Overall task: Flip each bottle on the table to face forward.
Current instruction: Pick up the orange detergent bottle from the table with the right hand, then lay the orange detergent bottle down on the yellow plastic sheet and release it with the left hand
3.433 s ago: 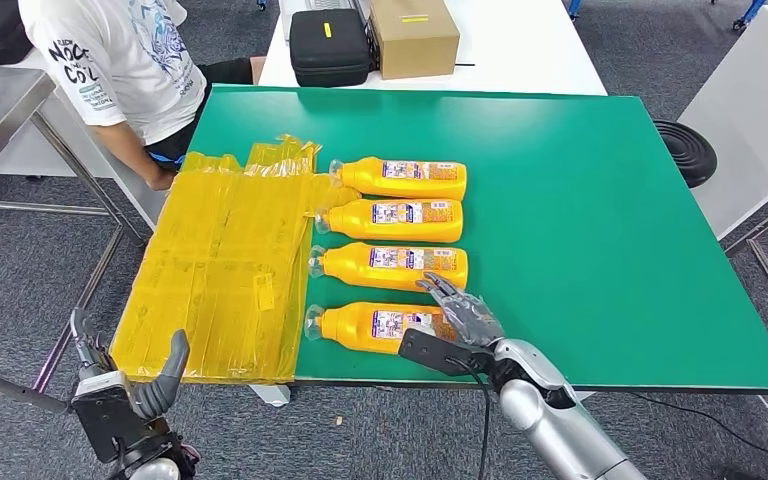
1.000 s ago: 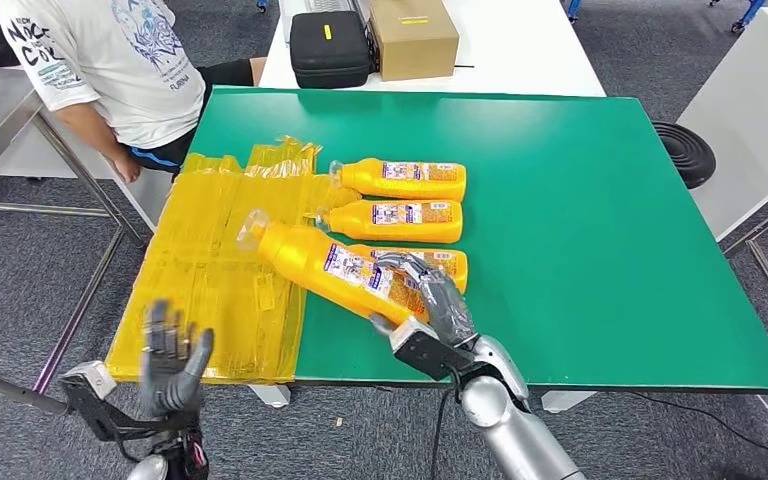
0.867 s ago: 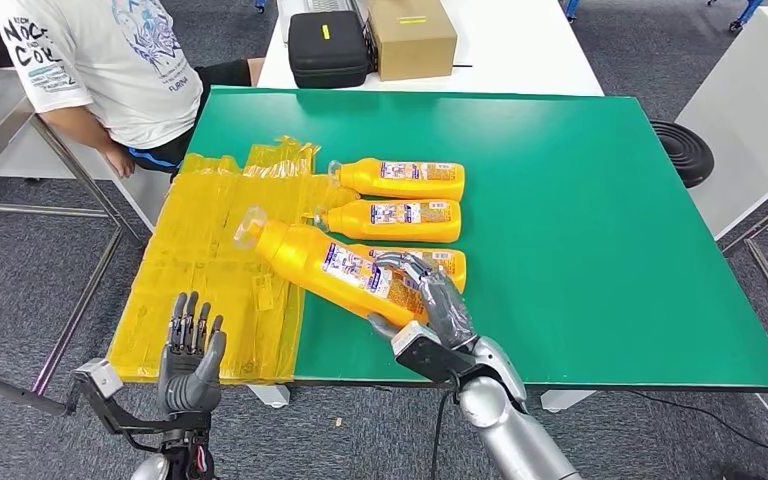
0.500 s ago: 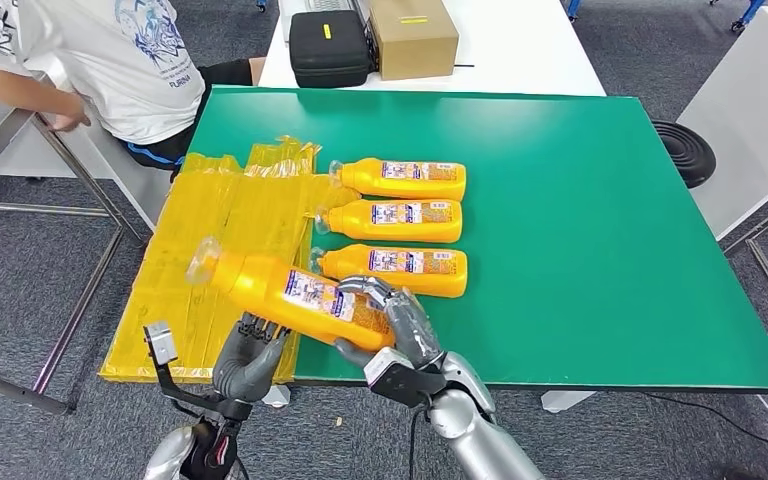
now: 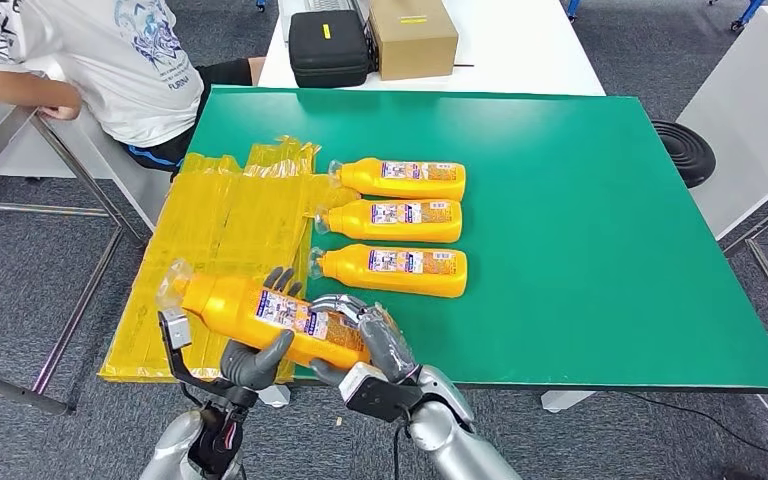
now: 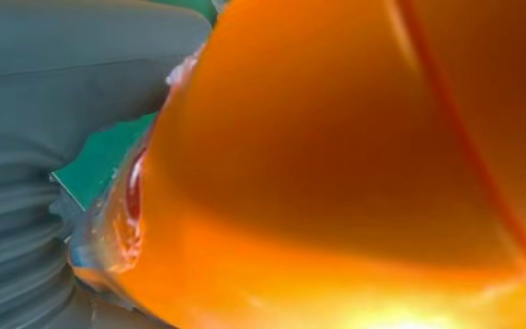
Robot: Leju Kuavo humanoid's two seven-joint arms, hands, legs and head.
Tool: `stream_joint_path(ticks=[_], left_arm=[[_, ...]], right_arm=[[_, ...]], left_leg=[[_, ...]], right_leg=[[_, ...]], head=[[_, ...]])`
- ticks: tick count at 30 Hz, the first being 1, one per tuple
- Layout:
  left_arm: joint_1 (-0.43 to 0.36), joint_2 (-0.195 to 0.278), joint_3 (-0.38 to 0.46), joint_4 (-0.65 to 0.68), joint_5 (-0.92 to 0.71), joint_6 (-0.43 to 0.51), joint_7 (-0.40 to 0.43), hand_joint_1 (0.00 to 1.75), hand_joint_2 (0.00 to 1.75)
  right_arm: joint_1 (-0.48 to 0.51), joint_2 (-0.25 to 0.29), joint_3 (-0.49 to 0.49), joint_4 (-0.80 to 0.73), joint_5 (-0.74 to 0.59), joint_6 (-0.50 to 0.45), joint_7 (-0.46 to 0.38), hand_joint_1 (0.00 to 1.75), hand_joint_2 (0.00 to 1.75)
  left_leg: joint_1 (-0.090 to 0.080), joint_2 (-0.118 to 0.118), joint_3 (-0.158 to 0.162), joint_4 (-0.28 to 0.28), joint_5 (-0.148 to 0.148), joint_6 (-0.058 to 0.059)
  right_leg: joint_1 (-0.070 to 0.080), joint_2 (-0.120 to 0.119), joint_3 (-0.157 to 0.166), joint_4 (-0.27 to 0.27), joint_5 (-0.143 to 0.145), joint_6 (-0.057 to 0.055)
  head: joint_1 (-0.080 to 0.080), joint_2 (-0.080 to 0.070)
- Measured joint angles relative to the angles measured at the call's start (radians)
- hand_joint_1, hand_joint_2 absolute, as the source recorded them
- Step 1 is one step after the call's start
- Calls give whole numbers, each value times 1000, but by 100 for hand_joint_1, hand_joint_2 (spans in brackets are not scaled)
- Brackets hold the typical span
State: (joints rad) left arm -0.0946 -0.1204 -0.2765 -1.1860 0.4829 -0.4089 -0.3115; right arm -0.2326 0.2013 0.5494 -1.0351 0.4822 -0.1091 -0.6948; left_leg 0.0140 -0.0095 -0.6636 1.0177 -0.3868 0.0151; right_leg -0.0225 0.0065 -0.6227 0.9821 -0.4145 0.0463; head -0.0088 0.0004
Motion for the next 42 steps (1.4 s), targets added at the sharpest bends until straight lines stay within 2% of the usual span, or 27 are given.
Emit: stream_joint_path(ticks=[6, 16, 20, 21, 32, 36, 39, 42], left_arm=[[2, 0, 18, 1, 49, 5, -16, 0, 175], [5, 0, 61, 3, 171, -48, -22, 2, 175], [7, 0, 64, 3, 164, -53, -23, 169, 175], [8, 0, 64, 3, 155, -54, -25, 175, 175], [1, 2, 52, 3, -24, -38, -75, 175, 175], [-8, 5, 42, 3, -97, -9, -80, 175, 175], [-10, 5, 33, 8, -121, 1, -72, 175, 175], [-10, 7, 30, 10, -120, 9, -69, 175, 175]], right_arm=[[-2, 3, 11, 16, 7, 19, 8, 175, 175], [-6, 3, 16, 44, 13, 37, 13, 175, 175], [-6, 3, 15, 51, 12, 40, 13, 175, 175], [-6, 3, 15, 52, 12, 40, 13, 175, 175], [0, 2, 6, 61, 4, 31, 3, 173, 175], [5, 1, 1, 61, 1, 27, 2, 0, 175], [5, 7, 0, 59, 2, 22, 0, 0, 175], [6, 10, 0, 55, 2, 17, 1, 0, 44]], left_leg=[[0, 0, 0, 0, 0, 0], [0, 0, 0, 0, 0, 0], [0, 0, 0, 0, 0, 0], [0, 0, 0, 0, 0, 0], [0, 0, 0, 0, 0, 0], [0, 0, 0, 0, 0, 0], [0, 0, 0, 0, 0, 0], [0, 0, 0, 0, 0, 0]], right_leg=[[0, 0, 0, 0, 0, 0], [0, 0, 0, 0, 0, 0], [0, 0, 0, 0, 0, 0], [0, 0, 0, 0, 0, 0], [0, 0, 0, 0, 0, 0], [0, 0, 0, 0, 0, 0], [0, 0, 0, 0, 0, 0], [0, 0, 0, 0, 0, 0]], head=[[0, 0], [0, 0], [0, 0], [0, 0], [0, 0], [0, 0], [0, 0], [0, 0]])
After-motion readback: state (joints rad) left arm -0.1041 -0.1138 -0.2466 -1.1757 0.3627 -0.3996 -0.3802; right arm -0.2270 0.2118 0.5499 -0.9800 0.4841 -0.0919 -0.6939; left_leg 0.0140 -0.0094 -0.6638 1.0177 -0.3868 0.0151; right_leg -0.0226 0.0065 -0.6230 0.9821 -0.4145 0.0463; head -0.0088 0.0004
